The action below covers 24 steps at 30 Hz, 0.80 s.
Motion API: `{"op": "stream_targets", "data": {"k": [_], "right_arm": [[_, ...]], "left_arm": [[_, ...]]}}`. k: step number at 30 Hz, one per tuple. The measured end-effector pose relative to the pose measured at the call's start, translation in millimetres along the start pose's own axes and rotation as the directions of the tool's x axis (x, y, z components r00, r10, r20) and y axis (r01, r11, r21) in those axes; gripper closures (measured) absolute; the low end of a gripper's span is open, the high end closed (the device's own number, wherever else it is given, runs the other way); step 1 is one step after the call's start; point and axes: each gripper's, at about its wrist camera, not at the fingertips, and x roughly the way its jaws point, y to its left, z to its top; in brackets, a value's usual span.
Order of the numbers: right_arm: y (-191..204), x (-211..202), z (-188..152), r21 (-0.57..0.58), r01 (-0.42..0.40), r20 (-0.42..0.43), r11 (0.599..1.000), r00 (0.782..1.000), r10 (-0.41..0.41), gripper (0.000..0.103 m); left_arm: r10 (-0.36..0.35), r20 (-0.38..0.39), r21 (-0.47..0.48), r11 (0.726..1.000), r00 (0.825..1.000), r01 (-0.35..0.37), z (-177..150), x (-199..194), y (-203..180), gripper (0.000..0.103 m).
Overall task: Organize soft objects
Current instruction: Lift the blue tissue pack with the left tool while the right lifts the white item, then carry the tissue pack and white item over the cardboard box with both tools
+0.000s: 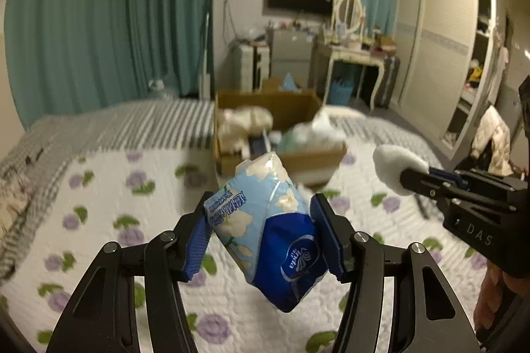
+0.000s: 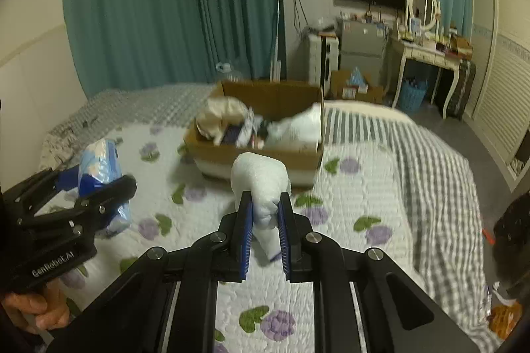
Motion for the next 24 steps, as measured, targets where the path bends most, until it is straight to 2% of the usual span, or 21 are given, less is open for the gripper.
{"op": "stream_targets", "data": {"k": [6, 14, 20, 24], "right_arm": [[-0.5, -37.9, 30.4, -0.013, 0.008, 0.095, 1.0, 0.995, -0.007, 0.089], [4.5, -79.3, 84.3, -0.055, 0.021, 0.255, 0.998, 0.967, -0.006, 0.089], [8.8, -87.6, 116.7, -0.075, 0.021, 0.334, 0.997, 0.942, 0.005, 0.088], [7.2, -79.6, 130.1, -0.076, 0.022, 0.354, 0.997, 0.935, 0.007, 0.088]], "left_arm": [[-0.012, 0.109, 0.013, 1.0, 0.994, 0.01, 42.0, -30.2, 0.4, 0.046], [-0.015, 0.257, 0.034, 0.999, 0.966, 0.007, 94.5, -54.4, -2.7, 0.046], [-0.008, 0.298, 0.025, 1.0, 0.954, 0.0, 119.4, -45.2, 0.9, 0.046], [0.0, 0.314, 0.009, 1.0, 0.949, -0.003, 134.5, -30.3, 4.3, 0.046]]}}
